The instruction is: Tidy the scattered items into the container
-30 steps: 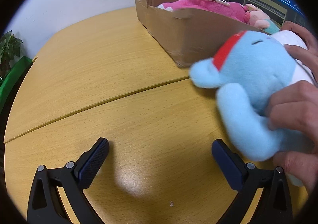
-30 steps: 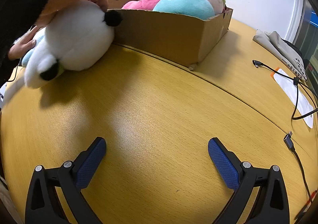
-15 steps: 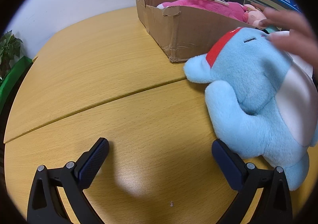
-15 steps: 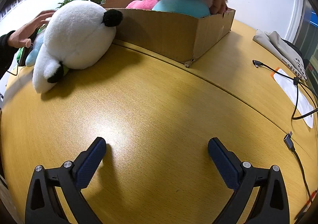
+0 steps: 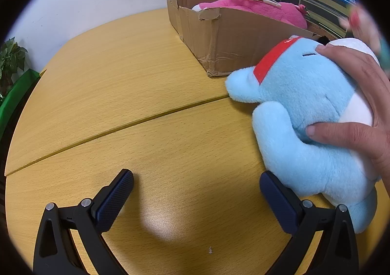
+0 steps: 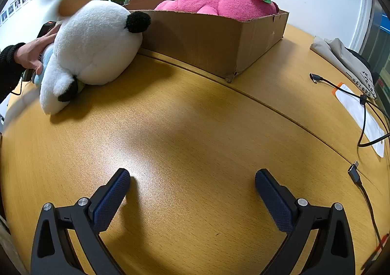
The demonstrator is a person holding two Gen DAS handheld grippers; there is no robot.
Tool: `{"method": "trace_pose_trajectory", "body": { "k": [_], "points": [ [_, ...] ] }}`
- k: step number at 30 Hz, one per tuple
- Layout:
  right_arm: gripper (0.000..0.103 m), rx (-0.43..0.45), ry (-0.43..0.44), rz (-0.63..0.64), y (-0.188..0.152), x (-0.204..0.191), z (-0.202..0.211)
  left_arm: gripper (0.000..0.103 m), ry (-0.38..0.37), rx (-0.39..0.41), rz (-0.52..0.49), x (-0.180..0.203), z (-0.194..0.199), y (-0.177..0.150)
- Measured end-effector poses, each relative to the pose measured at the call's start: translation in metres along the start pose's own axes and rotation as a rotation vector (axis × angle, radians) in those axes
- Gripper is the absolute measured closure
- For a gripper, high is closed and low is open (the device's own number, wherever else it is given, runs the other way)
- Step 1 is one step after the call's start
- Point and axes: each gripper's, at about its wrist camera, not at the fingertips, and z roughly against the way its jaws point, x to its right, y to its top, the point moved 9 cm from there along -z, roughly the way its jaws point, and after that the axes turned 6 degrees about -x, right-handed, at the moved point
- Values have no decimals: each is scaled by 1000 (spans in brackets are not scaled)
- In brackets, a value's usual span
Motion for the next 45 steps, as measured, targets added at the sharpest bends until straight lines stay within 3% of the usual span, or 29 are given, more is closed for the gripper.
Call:
{"method": "trace_pose_trajectory", "body": {
  "k": [45],
  "points": [
    [0,-4,-32,-54,5,13,-3,0,0,1,1,-3,1,1]
  ]
}}
